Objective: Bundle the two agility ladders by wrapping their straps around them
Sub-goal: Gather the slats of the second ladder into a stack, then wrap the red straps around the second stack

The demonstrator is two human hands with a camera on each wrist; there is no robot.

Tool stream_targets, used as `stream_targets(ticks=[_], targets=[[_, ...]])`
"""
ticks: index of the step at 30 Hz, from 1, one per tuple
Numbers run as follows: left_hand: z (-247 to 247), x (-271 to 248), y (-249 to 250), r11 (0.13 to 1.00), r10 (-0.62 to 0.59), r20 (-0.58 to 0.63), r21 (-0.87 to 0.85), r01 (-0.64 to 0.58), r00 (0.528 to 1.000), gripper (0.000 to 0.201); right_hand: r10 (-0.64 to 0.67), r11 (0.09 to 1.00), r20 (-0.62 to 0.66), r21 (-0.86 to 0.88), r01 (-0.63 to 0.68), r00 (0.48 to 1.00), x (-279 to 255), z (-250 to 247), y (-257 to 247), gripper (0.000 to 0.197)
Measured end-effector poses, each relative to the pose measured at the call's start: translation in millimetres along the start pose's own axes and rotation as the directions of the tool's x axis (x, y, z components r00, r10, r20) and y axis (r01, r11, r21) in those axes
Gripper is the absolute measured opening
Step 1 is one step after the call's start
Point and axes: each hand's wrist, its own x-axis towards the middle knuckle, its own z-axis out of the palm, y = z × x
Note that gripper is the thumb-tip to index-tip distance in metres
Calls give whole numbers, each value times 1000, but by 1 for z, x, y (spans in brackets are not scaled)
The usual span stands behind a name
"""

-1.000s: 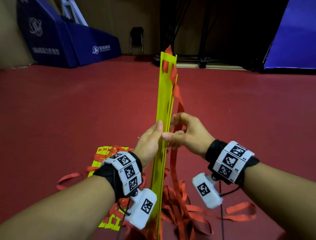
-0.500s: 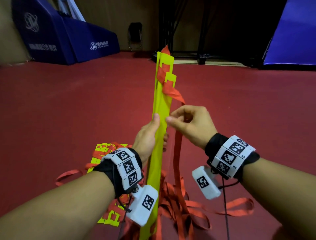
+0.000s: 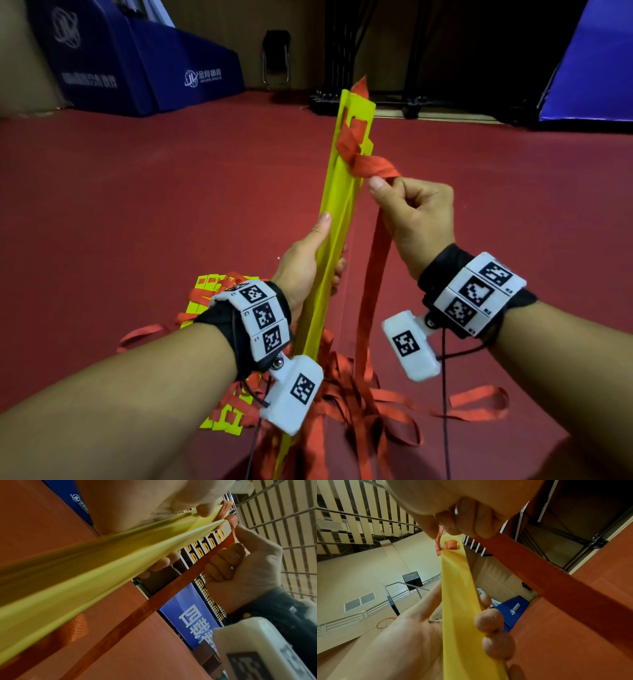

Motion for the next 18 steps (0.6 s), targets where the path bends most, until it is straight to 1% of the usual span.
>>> stream_targets(ticks=[5, 8, 10, 12, 14, 18], targets=[[3, 1, 1, 1000, 24, -32, -6, -25, 999, 68, 22, 997, -56, 78, -17, 998, -1, 3, -3, 58], [4, 4, 2, 999, 44, -70, -12, -45, 997, 70, 59, 989, 8, 136, -59, 998, -4, 8, -6, 54], [2, 5, 4, 998, 59, -98, -11, -60, 993, 71, 54, 990, 52, 128, -60, 997, -8, 13, -6, 53], [-1, 7, 4, 997, 76, -109, -11, -78, 991, 72, 60, 992, 63, 107, -66, 996, -10, 17, -6, 52], [-1, 8, 5, 996, 87, -101, -12, -89, 991, 74, 66, 994, 23, 84, -68, 998, -8, 20, -5, 48], [2, 6, 7, 993, 99, -57, -54, -102, 993, 66, 71, 997, -89, -36, -74, 994, 1, 23, -3, 27]])
